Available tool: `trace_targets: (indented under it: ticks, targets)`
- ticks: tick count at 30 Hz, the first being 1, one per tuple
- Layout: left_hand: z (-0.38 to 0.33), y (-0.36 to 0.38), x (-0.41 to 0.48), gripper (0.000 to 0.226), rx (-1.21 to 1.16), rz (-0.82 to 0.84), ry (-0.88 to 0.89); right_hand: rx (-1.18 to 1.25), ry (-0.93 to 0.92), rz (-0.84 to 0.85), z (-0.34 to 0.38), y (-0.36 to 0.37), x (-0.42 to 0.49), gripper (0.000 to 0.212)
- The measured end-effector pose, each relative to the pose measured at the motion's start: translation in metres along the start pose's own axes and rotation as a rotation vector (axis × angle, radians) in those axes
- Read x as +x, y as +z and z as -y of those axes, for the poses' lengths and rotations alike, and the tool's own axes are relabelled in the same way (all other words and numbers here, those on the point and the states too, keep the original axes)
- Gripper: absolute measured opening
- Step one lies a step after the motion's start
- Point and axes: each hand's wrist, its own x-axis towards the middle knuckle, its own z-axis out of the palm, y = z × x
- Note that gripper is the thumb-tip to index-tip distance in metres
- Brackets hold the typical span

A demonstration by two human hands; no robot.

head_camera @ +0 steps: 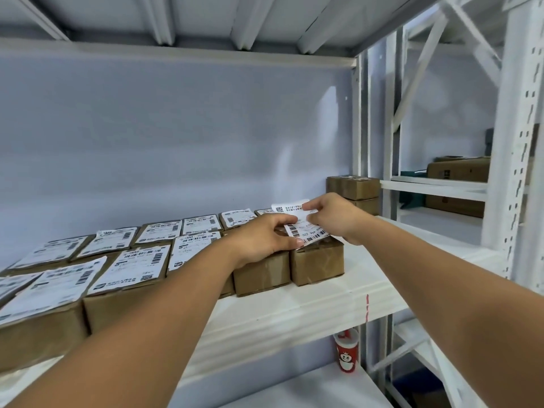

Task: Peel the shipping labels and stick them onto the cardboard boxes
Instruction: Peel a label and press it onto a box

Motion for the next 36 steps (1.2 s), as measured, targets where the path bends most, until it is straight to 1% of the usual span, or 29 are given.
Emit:
trace_targets:
  ticks: [9, 19, 23, 31, 36]
  targets:
    - [0.002, 0.001, 0.002, 0.055, 0.066, -0.011, -0.013, -0.094, -0.038, -0.045, -0.007, 0.005, 0.001, 0.034]
    - [0.002, 0.003, 0.001, 0.058, 0.101, 0.001, 0.002, -0.010, -0.006, -0.024, -0.011, 0.005, -0.001, 0.034]
    - [0.002, 0.003, 0.001, 0.060, 0.118, 0.008, 0.005, 0.030, -0.009, -0.015, -0.014, 0.004, -0.002, 0.037]
    - [0.002, 0.002, 0.001, 0.059, 0.123, 0.011, 0.002, -0.141, -0.106, 0.010, -0.016, 0.003, -0.009, 0.056]
    - [-0.001, 0.002, 0.000, 0.042, 0.119, 0.021, 0.040, -0.309, -0.230, -0.001, -0.011, 0.003, -0.019, 0.056]
